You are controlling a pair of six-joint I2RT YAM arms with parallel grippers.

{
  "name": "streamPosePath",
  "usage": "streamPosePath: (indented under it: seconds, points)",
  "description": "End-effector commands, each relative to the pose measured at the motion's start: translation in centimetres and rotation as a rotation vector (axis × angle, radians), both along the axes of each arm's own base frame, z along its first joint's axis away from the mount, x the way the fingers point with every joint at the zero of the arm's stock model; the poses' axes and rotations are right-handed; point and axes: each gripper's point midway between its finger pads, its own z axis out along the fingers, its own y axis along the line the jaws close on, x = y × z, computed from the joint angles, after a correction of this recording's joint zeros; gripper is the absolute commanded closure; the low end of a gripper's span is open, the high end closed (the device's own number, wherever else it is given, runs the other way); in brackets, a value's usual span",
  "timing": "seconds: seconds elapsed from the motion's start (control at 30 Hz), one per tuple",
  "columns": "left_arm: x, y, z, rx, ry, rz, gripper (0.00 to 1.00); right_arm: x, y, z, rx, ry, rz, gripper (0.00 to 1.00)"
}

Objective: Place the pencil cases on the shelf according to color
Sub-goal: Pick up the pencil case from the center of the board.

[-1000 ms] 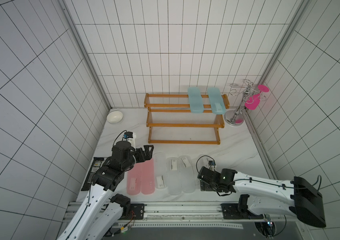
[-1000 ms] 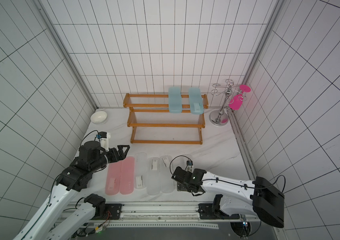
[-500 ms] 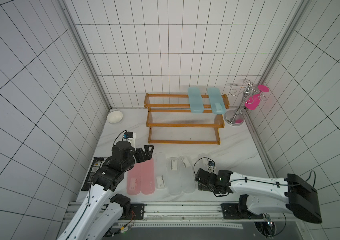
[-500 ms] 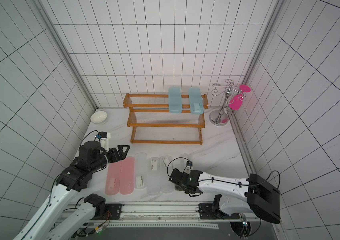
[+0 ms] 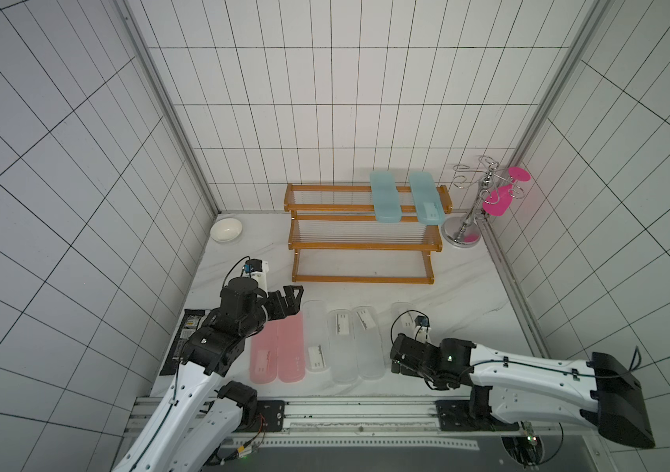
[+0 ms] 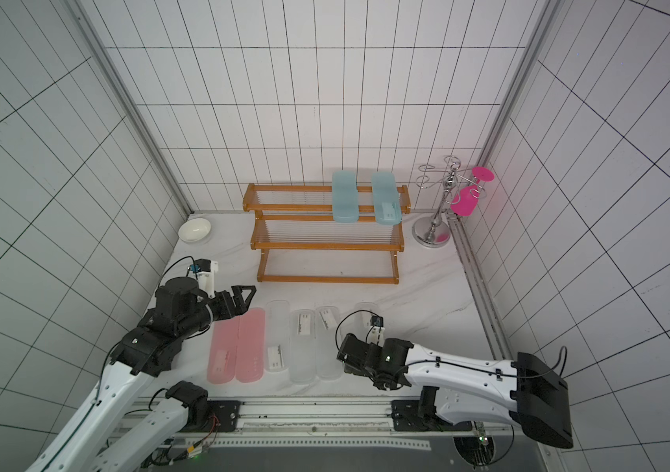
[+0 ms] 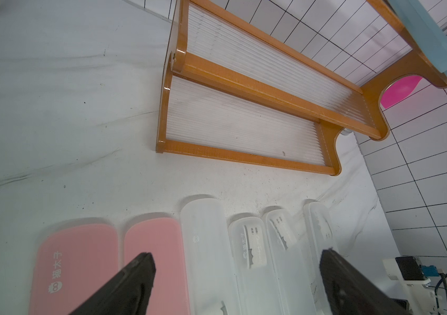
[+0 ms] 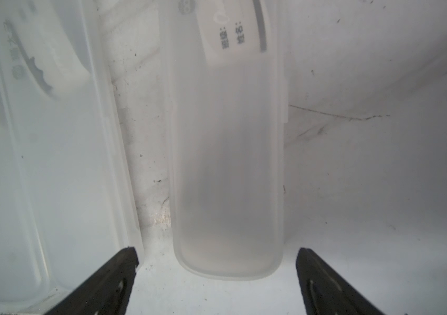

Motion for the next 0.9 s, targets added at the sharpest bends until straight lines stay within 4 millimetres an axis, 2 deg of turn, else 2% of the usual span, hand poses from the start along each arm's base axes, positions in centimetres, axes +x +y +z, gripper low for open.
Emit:
streamPosePath:
  seconds: [0.0,0.27,0.4,0.87]
  points:
    - [0.1,-0.3,0.3,-0.01,-0.018,-0.013,0.01,-0.6,-1.9,-1.7,-0.081,0.015,0.002,0.05]
    - [0.1,-0.2,0.3,-0.009,-0.018,-0.01,0.02,-0.4,-0.1,-2.4,-0.086,0.01,0.025,0.05]
    - [0.0,-0.2,0.3,-0.009,-0.022,-0.007,0.02,-0.3,0.2,-3.0,-0.097,0.011,0.019,0.05]
    - [0.1,-0.4,0.0,-0.011,-0.007,-0.017,0.01,-0.7,-1.3,-4.3,-0.127,0.019,-0.028,0.09]
